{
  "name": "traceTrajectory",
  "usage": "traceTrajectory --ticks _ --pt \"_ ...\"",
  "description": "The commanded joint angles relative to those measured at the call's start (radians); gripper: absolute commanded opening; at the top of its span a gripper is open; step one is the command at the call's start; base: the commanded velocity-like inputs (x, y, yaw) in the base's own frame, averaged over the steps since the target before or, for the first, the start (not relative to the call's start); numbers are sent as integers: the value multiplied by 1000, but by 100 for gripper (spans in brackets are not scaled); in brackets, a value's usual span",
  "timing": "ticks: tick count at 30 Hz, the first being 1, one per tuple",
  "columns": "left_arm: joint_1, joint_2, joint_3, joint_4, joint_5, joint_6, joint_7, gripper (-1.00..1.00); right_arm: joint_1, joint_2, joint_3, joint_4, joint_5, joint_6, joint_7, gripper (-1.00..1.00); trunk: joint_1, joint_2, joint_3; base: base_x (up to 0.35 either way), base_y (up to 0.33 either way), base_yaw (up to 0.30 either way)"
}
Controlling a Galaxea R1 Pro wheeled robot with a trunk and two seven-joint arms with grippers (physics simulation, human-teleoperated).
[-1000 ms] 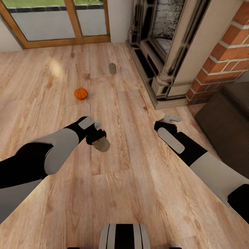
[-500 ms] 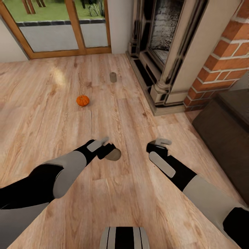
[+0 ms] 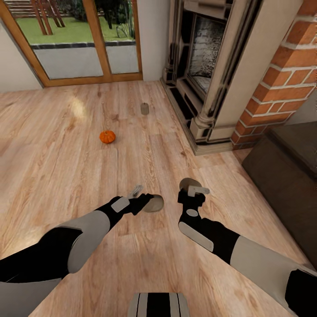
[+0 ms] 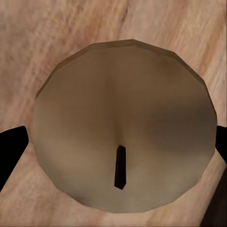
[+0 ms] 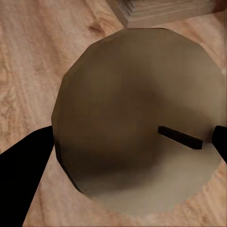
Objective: Place each of the two pumpkins and all three candles from the living room inside a cabinet in the living room (use any cabinet), then make sure every cabinet is closed, and position the cauldron so it is next to a table in the living room.
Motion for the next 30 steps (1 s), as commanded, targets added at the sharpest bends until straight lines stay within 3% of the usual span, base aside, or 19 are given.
traceTrajectory --ticks 1,6,14,22,30 --pt "3 3 -6 0 6 2 -5 -100 -1 -2 7 -1 -7 -10 -8 -100 -1 0 3 0 0 0" --pt "15 8 -6 0 8 -17 -8 -100 -1 -3 10 0 -5 -16 -20 -100 -3 1 23 0 0 0" --pt "38 15 -7 0 3 -118 -2 -100 -1 -7 11 0 -4 -17 -25 -100 -6 3 54 0 0 0" --pt "67 30 -8 0 -9 -139 -17 -100 -1 -8 14 4 -6 -17 -26 -100 -10 5 84 0 0 0" --pt "72 11 -9 0 -52 -140 -19 -100 -1 -8 16 4 -6 -17 -27 -100 -14 7 115 0 0 0"
